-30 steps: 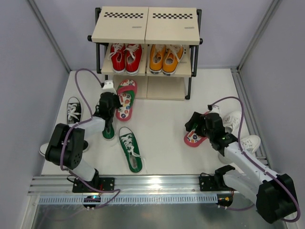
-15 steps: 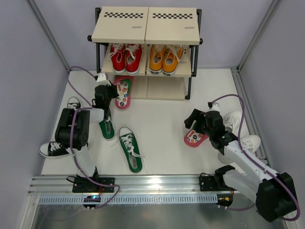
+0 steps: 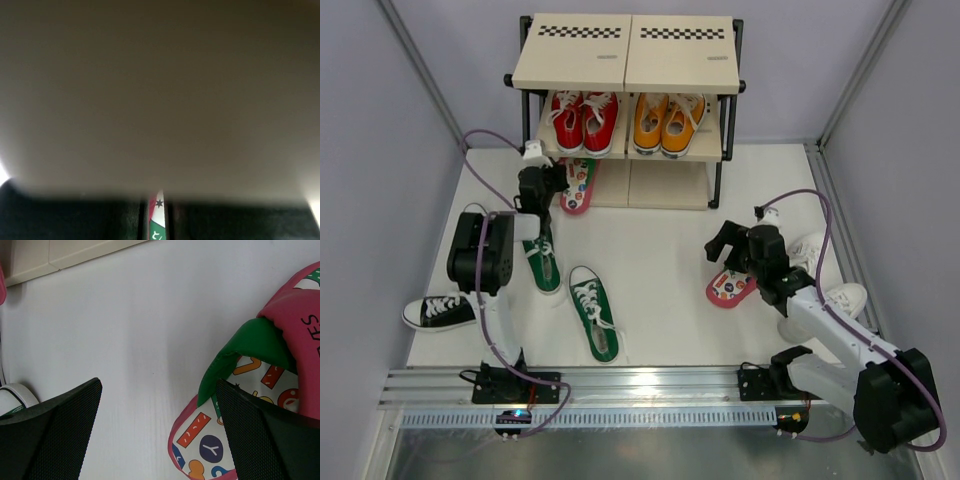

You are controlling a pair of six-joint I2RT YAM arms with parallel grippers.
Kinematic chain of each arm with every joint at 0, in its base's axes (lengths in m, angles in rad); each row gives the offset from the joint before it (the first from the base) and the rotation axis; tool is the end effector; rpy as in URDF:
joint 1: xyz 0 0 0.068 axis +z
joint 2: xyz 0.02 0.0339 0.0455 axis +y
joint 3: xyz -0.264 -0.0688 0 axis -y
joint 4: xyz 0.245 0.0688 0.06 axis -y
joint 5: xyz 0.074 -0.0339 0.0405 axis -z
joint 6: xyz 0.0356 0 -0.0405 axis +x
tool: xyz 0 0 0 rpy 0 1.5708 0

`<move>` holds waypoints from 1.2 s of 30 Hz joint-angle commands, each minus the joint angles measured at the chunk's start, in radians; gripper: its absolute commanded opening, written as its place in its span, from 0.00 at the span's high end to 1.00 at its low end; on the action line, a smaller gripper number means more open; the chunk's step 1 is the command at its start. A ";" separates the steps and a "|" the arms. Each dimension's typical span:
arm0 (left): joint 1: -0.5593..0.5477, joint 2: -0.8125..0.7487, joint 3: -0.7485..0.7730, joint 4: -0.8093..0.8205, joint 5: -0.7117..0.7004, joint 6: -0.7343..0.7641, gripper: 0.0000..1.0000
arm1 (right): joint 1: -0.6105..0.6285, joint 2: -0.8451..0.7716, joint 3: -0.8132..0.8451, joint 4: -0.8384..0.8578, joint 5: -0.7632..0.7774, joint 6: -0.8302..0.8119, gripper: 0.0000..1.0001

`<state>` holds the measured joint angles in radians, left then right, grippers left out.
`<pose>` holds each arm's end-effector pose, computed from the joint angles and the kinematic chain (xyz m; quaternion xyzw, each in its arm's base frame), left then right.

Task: Place and organize the shoes onto the shoe shelf
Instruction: Place the shoe at the shoe shelf.

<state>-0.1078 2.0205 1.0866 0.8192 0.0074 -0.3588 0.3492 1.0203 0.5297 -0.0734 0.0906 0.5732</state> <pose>0.4350 -0.0473 0.1774 -0.0910 0.7409 -0.1565 0.6467 0.2067 0.0718 0.2175 0.1195 0.8671 0.1789 0.4492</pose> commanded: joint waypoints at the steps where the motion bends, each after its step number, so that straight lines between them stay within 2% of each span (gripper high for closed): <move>1: 0.025 0.018 0.076 0.158 0.028 -0.002 1.00 | -0.004 0.011 0.039 0.067 0.015 -0.015 0.01; 7: 0.043 0.063 0.134 0.120 0.075 0.001 1.00 | -0.004 0.026 0.064 0.067 0.024 -0.032 0.00; 15: 0.043 0.096 0.141 0.112 0.086 -0.012 1.00 | -0.004 0.049 0.092 0.066 0.021 -0.032 0.01; 17: 0.043 0.095 0.134 0.109 0.097 -0.002 0.88 | -0.004 0.058 0.098 0.066 0.018 -0.035 0.00; 18: 0.043 0.090 0.131 0.112 0.106 0.000 0.77 | -0.003 0.061 0.099 0.067 0.018 -0.033 0.01; 21: 0.043 0.070 0.104 0.116 0.112 0.006 0.55 | -0.004 0.069 0.098 0.067 0.006 -0.027 0.00; 29: 0.043 -0.028 -0.025 0.137 0.109 -0.011 0.48 | -0.004 0.067 0.115 0.081 -0.037 -0.039 0.00; 32: 0.043 -0.124 -0.074 0.101 0.120 -0.035 0.46 | -0.004 0.019 0.124 0.027 -0.045 -0.056 0.01; 34: 0.043 -0.210 -0.126 0.091 0.143 -0.058 0.41 | -0.004 -0.008 0.147 -0.038 -0.002 -0.059 0.01; 36: 0.043 -0.274 -0.149 -0.007 0.172 -0.072 0.33 | -0.004 -0.029 0.174 -0.153 0.055 -0.050 0.01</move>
<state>-0.0624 1.9057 0.9554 0.7963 0.0616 -0.3576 0.3492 1.0420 0.6266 -0.1146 0.0719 0.5365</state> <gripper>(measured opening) 0.634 0.994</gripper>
